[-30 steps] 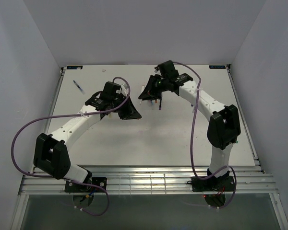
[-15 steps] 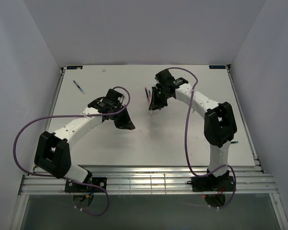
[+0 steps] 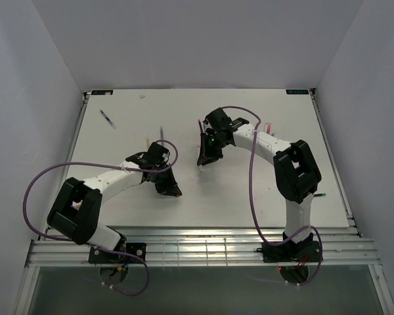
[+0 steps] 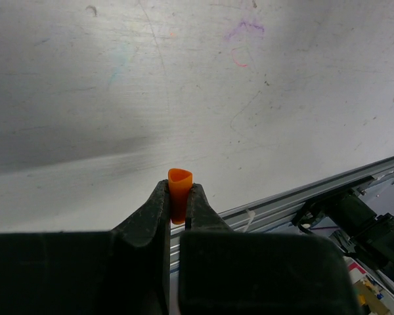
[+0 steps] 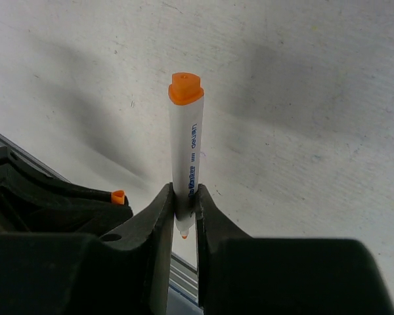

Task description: Open the pen caps

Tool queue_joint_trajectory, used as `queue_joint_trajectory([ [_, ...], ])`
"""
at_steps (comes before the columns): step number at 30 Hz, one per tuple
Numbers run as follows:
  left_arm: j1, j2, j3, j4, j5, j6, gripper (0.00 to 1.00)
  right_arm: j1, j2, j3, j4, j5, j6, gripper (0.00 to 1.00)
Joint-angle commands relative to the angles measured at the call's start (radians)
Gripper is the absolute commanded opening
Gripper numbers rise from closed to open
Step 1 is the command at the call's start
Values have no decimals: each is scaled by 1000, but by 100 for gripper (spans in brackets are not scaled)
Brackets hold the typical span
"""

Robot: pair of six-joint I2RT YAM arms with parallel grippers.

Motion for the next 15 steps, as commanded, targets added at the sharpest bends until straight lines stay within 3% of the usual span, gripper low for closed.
queue_joint_trajectory([
  [1, -24, -9, -10, 86, 4, -26, 0, 22, 52, 43, 43, -27, 20, 8],
  [15, -68, 125, -20, 201, 85, -45, 3, 54, 160, 86, 17, -10, 12, 8],
])
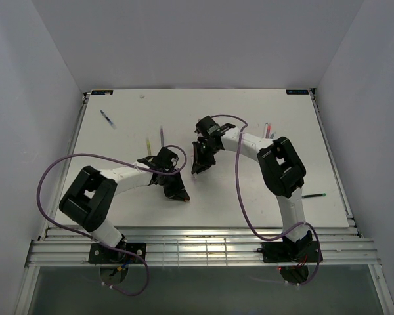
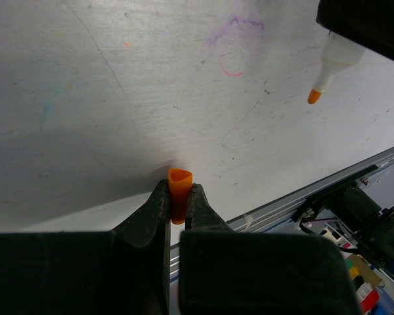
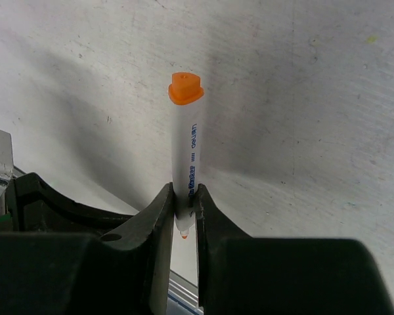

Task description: Open the pen caps

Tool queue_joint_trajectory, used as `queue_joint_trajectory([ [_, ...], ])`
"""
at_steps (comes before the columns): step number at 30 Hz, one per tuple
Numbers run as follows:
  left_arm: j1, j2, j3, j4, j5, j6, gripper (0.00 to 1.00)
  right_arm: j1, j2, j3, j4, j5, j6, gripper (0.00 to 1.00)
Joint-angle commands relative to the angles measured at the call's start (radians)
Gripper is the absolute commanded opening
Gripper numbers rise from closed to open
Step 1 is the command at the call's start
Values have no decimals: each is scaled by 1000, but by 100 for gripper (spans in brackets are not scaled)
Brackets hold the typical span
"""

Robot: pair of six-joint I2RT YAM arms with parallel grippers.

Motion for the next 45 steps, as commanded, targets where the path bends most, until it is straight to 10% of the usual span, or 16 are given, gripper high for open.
queue_joint_trajectory([
  [1, -2, 2, 5, 41, 22, 1, 5, 5, 11, 29, 0, 2, -5, 8],
  [19, -2, 22, -63, 79, 33, -16, 47, 33, 30, -44, 19, -5, 22, 16],
  [45, -2, -151, -55, -39, -9, 33, 53, -4, 31, -24, -83, 246, -169, 27],
])
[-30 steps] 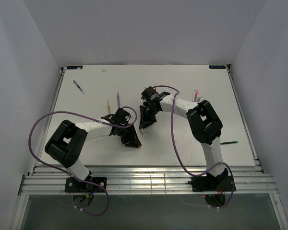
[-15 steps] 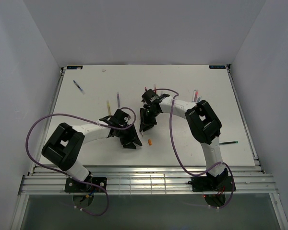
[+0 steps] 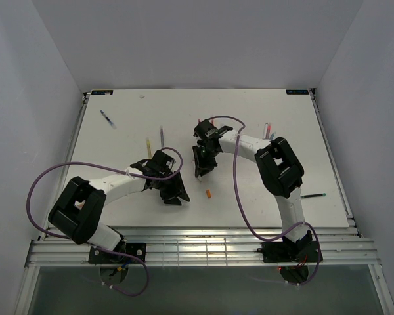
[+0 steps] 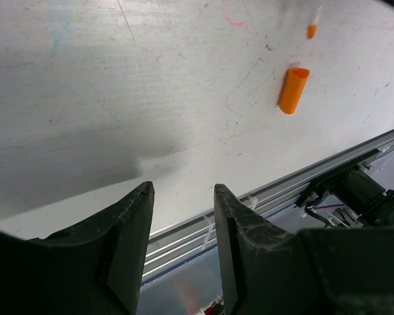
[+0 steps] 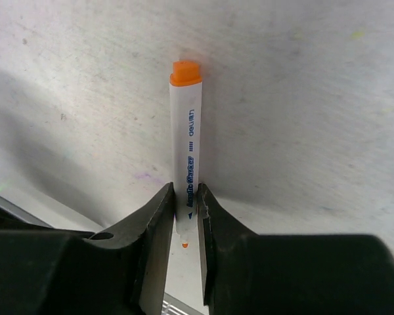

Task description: Open the pen caps

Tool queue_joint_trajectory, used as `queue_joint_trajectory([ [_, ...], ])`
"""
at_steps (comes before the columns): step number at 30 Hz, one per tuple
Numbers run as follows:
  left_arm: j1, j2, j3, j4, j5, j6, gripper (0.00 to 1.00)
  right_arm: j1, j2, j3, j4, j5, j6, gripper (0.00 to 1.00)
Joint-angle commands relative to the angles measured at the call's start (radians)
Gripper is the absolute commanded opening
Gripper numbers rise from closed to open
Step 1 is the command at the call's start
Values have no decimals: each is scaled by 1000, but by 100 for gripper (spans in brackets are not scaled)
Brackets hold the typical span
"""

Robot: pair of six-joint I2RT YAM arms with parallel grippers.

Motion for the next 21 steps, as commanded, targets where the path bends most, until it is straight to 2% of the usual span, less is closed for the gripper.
queue_joint_trajectory([
  [1, -2, -33, 13, -22, -13, 21, 52, -33, 5, -10, -67, 186, -93, 27],
  [10, -2, -25, 13, -25, -5, 26, 52, -59, -13, -76, -52, 195, -112, 27],
  [15, -4, -28, 19, -30, -2, 28, 52, -58, -1, -77, -56, 192, -106, 35],
  [21, -2, -42, 9, -33, -4, 24, 53, -58, -16, -89, -56, 192, -101, 38],
])
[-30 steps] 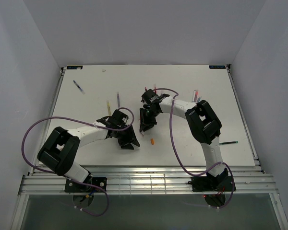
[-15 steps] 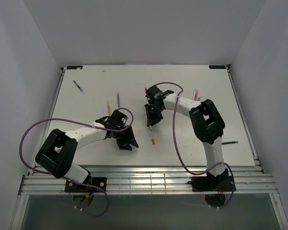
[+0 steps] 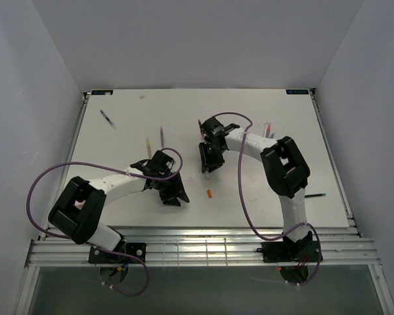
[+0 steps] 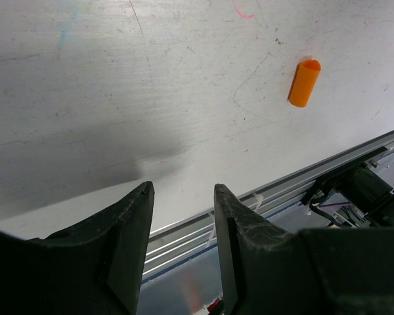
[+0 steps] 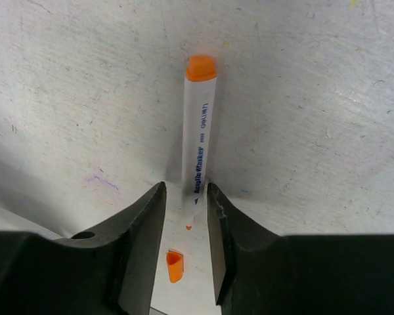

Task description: Open the pen caps

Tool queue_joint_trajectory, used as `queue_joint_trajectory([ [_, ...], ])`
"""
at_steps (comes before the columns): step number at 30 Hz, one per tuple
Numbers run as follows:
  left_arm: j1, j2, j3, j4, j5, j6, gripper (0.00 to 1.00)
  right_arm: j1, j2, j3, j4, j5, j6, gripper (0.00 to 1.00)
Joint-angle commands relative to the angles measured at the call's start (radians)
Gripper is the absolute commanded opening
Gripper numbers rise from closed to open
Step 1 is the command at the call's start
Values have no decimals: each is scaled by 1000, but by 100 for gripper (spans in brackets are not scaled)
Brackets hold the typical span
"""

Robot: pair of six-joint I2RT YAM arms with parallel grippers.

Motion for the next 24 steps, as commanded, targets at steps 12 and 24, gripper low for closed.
queue_joint_trajectory([
  [12, -2, -56, 15, -20, -4, 32, 53, -64, 30, 274, -134, 162, -33, 68],
  [24, -2, -76, 65, -60, -36, 78, 54, -257, 262, 618, -197, 179, -35, 59],
])
